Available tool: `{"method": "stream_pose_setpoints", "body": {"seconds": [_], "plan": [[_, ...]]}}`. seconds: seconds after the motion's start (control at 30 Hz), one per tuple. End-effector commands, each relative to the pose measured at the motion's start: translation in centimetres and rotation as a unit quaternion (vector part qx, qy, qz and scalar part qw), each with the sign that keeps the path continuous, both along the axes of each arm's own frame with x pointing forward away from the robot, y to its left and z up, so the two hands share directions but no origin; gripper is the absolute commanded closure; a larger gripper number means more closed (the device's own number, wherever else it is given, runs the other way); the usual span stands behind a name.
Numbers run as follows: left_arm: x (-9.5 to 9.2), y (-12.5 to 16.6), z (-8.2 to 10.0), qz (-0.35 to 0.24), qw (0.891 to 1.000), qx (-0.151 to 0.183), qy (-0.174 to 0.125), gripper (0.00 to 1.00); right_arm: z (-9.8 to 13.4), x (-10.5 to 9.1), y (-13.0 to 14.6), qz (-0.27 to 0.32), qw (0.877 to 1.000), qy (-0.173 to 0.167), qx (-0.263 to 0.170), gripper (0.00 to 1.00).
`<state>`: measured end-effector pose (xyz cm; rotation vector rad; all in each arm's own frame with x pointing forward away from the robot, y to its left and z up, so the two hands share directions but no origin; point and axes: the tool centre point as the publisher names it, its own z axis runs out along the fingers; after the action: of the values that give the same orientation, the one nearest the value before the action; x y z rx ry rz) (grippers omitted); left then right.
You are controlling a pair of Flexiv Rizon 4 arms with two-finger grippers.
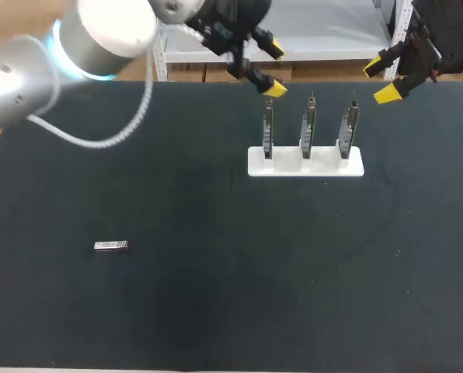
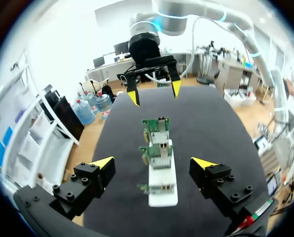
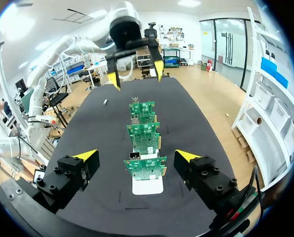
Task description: Pick up the optical module with the left hand, and insert it into the network port with the right hand.
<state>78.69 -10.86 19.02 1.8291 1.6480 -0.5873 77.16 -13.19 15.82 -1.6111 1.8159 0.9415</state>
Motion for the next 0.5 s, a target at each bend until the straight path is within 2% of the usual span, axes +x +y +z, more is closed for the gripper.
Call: {"method": "stream_pose_setpoints", "body": {"seconds": [0.03,0.17,0.23,0.33,0.43,0.5], "plan": [[-4.5,6.2,4.8,0.028,0.986,0.114,-0.12,0.0,0.0,0.0,0.0,0.0,1.0,0.0,0.0,0.0],[-7.2,11.2,6.3,0.05,0.965,0.207,-0.155,0.0,0.0,0.0,0.0,0.0,1.0,0.0,0.0,0.0],[-8.8,13.6,6.8,0.059,0.958,0.233,-0.157,0.0,0.0,0.0,0.0,0.0,1.0,0.0,0.0,0.0],[-11.1,17.1,6.7,0.085,0.948,0.27,-0.147,0.0,0.0,0.0,0.0,0.0,1.0,0.0,0.0,0.0],[-13.3,19.9,5.8,0.107,0.939,0.303,-0.125,0.0,0.0,0.0,0.0,0.0,1.0,0.0,0.0,0.0],[-14.8,21.7,4.8,0.115,0.926,0.343,-0.106,0.0,0.0,0.0,0.0,0.0,1.0,0.0,0.0,0.0]]}}
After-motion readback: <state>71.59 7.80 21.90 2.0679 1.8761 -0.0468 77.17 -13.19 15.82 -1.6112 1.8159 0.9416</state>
